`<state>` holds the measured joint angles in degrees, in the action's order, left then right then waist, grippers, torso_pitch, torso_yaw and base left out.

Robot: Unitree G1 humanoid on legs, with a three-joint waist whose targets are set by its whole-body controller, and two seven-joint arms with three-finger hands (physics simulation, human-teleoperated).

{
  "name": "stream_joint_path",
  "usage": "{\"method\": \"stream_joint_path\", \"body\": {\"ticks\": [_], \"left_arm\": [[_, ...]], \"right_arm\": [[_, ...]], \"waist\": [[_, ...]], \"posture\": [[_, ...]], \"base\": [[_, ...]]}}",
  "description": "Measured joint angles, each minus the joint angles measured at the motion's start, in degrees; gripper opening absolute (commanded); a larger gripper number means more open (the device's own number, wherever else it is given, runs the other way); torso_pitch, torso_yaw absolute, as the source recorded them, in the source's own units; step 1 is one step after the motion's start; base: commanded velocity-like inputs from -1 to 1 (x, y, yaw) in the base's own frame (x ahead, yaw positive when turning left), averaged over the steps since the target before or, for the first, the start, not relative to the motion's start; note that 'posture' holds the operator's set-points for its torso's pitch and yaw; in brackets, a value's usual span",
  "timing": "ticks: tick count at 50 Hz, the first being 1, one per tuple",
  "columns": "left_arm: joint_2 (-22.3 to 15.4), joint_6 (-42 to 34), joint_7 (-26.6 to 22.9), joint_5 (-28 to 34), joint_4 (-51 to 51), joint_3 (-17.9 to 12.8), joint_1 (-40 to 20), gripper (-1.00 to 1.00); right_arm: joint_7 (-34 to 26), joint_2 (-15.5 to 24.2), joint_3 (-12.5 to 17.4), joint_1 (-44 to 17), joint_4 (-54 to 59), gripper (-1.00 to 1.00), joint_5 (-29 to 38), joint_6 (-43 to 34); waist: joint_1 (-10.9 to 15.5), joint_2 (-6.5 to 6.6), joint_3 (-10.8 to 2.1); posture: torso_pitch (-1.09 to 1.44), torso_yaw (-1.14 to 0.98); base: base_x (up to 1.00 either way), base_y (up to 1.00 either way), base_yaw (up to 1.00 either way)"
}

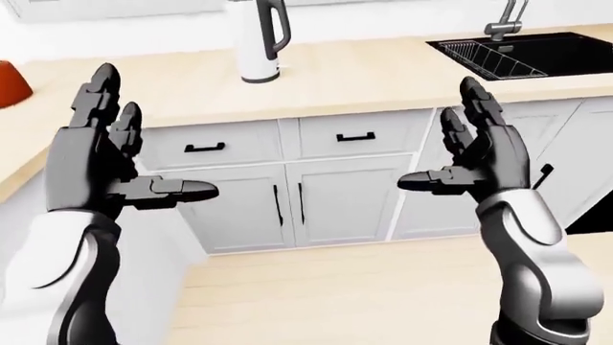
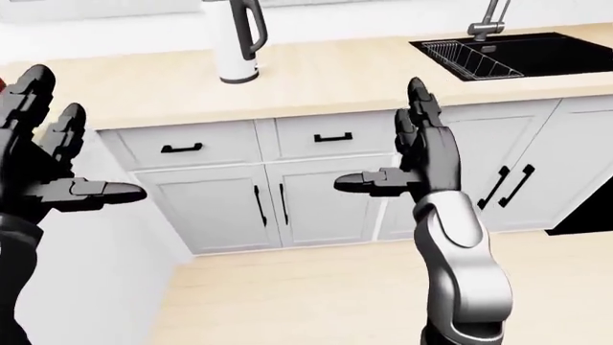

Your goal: Press the button to open the lid of the electric kettle.

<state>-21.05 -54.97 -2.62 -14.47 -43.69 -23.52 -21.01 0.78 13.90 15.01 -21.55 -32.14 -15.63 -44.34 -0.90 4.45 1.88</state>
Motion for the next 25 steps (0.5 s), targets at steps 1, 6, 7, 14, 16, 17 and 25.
{"method": "stream_joint_path", "body": {"ticks": [1,6,7,14,16,17,25], "left_arm": [[0.1,-0.4,0.1,0.2,0.7,-0.2,0.3,1.00],[-0.3,-1.4,0.4,0.2,-0.4,-0.3,-0.5,1.00],[-0.3,-1.3,0.4,0.1,-0.6,-0.3,-0.7,1.00],[-0.5,-1.2,0.5,0.0,-0.5,-0.8,-0.6,1.00],[-0.6,-1.3,0.6,0.1,-0.5,-0.8,-0.5,1.00],[-0.7,-1.3,0.6,0.1,-0.5,-0.8,-0.7,1.00],[-0.2,-2.0,0.0,-0.9,-0.7,0.2,-0.6,1.00]], "right_arm": [[-0.1,-0.1,-0.5,0.3,0.4,1.00,-0.2,-0.4],[-0.1,0.8,0.4,-0.3,0.7,1.00,-1.0,-1.8],[0.0,1.1,0.8,-0.5,0.7,1.00,-0.9,-1.7],[0.3,1.4,0.6,-1.3,-0.4,1.00,-1.3,-0.4],[0.2,1.4,0.4,-1.1,-0.1,1.00,-1.4,-0.5],[0.2,1.4,0.4,-1.1,0.0,1.00,-1.4,-0.6],[0.9,1.8,1.6,-0.7,0.9,1.00,-0.7,-1.7]], "waist": [[0.6,0.15,0.64],[1.0,-2.14,1.11],[0.9,-2.54,1.07],[1.7,-4.96,0.48],[2.1,-5.98,0.45],[2.1,-6.67,0.41],[0.2,-5.55,0.55]], "posture": [[0.00,0.00],[0.00,0.00],[0.00,0.00],[0.00,0.00],[0.00,0.00],[0.00,0.00],[0.00,0.00]], "base": [[0.29,0.43,0.00],[0.30,0.35,0.00],[0.36,0.22,0.00],[0.37,0.22,0.00],[0.37,0.21,0.00],[0.37,0.21,0.00],[0.36,0.23,0.00]]}}
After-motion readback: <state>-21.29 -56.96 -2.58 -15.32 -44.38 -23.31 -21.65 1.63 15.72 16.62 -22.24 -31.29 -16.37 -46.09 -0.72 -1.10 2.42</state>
